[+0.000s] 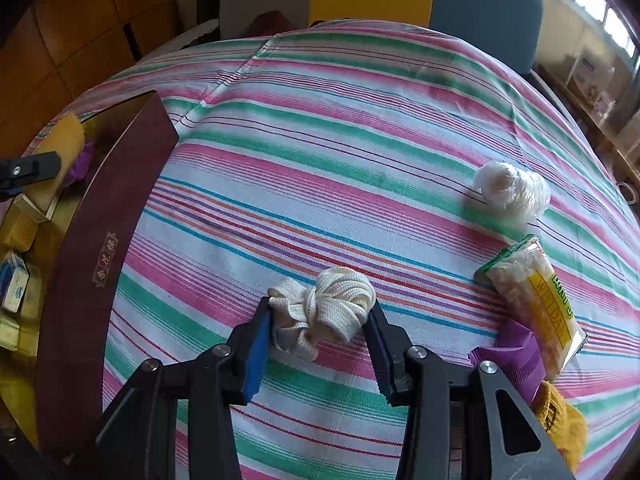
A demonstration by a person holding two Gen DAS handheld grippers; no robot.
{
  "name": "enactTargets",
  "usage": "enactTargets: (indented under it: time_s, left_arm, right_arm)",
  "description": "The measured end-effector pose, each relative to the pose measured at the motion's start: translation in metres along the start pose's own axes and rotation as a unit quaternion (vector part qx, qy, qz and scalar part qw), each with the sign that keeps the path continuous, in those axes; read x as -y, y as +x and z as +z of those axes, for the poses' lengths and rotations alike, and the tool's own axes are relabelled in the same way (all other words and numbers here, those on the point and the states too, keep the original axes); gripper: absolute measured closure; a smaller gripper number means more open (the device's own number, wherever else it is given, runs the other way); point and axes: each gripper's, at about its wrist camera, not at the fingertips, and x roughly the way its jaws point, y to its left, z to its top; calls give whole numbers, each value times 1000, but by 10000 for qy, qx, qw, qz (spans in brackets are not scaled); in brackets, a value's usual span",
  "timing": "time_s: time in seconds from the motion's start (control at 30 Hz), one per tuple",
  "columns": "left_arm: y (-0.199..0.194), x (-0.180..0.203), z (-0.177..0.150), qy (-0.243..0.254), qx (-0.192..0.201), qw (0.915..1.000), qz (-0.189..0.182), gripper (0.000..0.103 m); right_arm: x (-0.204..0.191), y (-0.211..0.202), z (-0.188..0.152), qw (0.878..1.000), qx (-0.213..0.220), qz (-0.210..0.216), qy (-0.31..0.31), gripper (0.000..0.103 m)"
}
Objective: Organize objects
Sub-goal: 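Release the sponge into the tray with left tool while right tool holds cord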
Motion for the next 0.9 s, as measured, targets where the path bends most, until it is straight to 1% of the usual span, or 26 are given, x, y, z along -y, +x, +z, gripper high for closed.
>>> enactTargets:
  time_s: [0.07,0.1,0.17,0.23,0.27,0.33,0.37,0.53,0.6,0.7,0.83,0.9]
  left_arm:
    - [15,-4,7,-114,-15,9997,205,48]
    - [22,-6,9,-95,-76,9995,285,48]
    - [32,-10,11,-200,-158,9993,287,48]
    - [33,-11,12,-190,-146,9993,282,46]
    - [32,-11,11,-155,-107,9994,290,44]
    - [27,-9,9,-82,-17,9996,266,35]
    - [25,-9,9,-39,12,9996,264,34]
    - [-1,-3,4,277,257,9986,372,33]
    - [-18,-3,-5,404,376,9977,396,33]
    - [-40,-5,-26,549,430,9970,343,33]
    - [-68,-15,-60,587,488,9964,357,33]
    - [-80,-20,-74,634,570,9954,434,33]
  right_arm:
    - [0,0,0,10000,1,5,7,58]
    - [0,0,0,10000,1,6,8,58]
    - [0,0,0,10000,1,8,9,58]
    - [0,0,0,10000,1,7,7,58]
    - [0,0,0,10000,0,6,6,58]
    - [0,0,1,10000,3,8,5,58]
    - [0,0,1,10000,2,10,8,58]
    - [0,0,0,10000,10,1,-3,58]
    - [-1,0,0,10000,17,2,-14,58]
    - [-1,0,1,10000,27,-3,-36,58]
    - [-1,0,1,10000,36,-22,-55,58]
    - [-2,1,1,10000,42,-32,-68,58]
